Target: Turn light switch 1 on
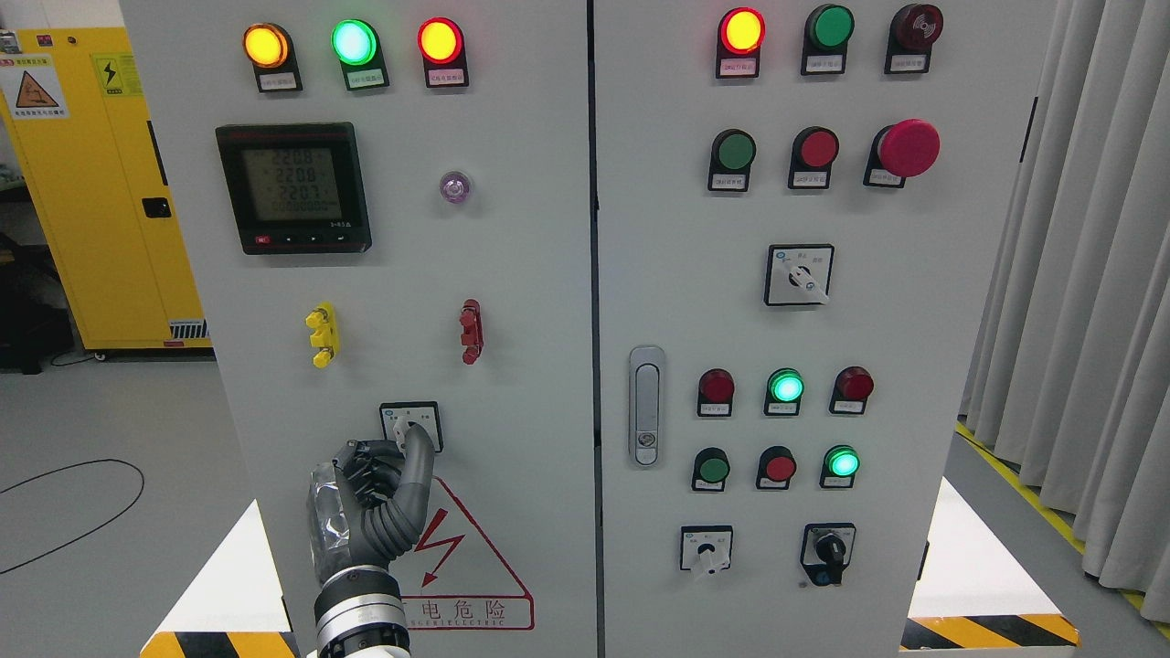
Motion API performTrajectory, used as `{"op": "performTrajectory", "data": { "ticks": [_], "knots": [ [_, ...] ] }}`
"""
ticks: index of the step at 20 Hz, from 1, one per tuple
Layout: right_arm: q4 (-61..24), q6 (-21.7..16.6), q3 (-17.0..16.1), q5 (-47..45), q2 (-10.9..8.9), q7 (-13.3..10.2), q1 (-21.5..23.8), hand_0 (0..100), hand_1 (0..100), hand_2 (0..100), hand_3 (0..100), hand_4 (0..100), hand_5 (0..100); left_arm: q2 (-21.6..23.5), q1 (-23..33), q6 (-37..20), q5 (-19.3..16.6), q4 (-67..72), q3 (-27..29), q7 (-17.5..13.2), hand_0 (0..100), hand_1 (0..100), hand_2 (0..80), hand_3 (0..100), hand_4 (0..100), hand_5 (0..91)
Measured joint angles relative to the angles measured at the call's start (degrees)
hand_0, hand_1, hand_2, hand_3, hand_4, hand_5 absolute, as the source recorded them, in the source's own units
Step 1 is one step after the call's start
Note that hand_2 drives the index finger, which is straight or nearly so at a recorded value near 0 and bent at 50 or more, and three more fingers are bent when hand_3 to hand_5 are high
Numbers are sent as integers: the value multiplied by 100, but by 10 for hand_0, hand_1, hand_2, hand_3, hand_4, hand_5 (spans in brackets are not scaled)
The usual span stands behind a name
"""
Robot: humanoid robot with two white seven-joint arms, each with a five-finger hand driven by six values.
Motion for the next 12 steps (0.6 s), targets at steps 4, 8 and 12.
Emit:
{"op": "performTrajectory", "data": {
  "ticks": [4,8,12],
  "knots": [
    [0,0,0,0,0,-6,0,0,500,40,0,0,0,-1,0,0,5,2,0,-4,767,538,652,928,914,836],
    [0,0,0,-2,0,-10,0,0,500,40,0,0,0,-3,0,1,11,2,0,-5,782,534,651,929,915,837],
    [0,0,0,-3,0,-10,0,0,500,40,0,0,0,-5,-8,2,16,4,0,-4,791,527,649,929,916,838]
  ]
}}
